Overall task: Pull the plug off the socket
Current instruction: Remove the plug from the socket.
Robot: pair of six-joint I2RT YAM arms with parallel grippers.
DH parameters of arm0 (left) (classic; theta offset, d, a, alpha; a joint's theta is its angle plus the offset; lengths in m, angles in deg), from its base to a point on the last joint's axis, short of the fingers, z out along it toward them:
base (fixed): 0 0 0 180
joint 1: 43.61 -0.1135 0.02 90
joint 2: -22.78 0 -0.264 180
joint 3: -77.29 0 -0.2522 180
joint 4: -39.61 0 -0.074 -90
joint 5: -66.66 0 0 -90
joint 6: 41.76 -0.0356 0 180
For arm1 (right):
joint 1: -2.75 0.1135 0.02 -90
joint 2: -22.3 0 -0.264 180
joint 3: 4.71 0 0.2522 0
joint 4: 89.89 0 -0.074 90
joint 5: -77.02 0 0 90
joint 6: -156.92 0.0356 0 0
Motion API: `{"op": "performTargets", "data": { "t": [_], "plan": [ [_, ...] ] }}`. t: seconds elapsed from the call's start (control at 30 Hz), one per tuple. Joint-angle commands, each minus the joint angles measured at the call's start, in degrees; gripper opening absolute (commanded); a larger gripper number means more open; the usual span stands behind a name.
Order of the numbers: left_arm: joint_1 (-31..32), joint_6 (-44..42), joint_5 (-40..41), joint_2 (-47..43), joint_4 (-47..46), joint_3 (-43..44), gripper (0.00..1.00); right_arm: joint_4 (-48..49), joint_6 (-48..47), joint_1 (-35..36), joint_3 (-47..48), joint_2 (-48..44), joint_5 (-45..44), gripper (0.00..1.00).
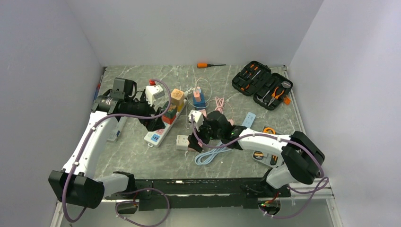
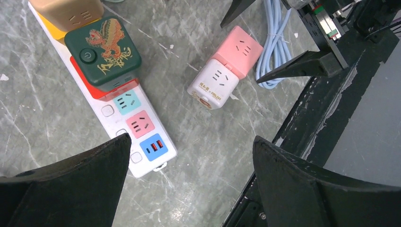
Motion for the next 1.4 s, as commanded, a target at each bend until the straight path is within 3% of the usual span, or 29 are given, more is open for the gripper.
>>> {"op": "performTargets", "data": {
  "t": [0.0, 0.37, 0.6, 0.77, 1.07, 1.37],
  "plan": [
    [-0.03, 0.23, 0.71, -1.61, -2.81, -0.50, 0.99, 2.27, -3.18, 0.01, 2.09, 0.84, 3.51, 1.00],
    [-0.04, -1.10, 1.70, -2.80, -2.53, -0.94, 0.99, 5.10, -3.97, 0.11, -0.32, 4.51, 1.07, 1.00],
    [-0.02, -1.05, 2.27, -2.66, -2.78, -0.98, 0.99, 9.90, 1.28, 1.56, -2.71, 5.08, 1.61, 0.98],
    [-0.08, -0.87, 2.38, -2.57, -2.80, -0.19, 0.99, 10.80, 1.83, 5.40, -5.32, 4.63, -5.27, 0.97],
    [0.05, 0.03, 2.35, -2.31, -3.68, -0.89, 0.99, 12.14, 1.08, 5.47, -7.69, 2.41, -15.22, 0.95],
    [0.05, -1.07, 3.54, -2.65, -3.37, -1.48, 0.99, 16.36, 2.96, 5.53, -5.58, 6.67, -14.85, 0.88]
  ]
}}
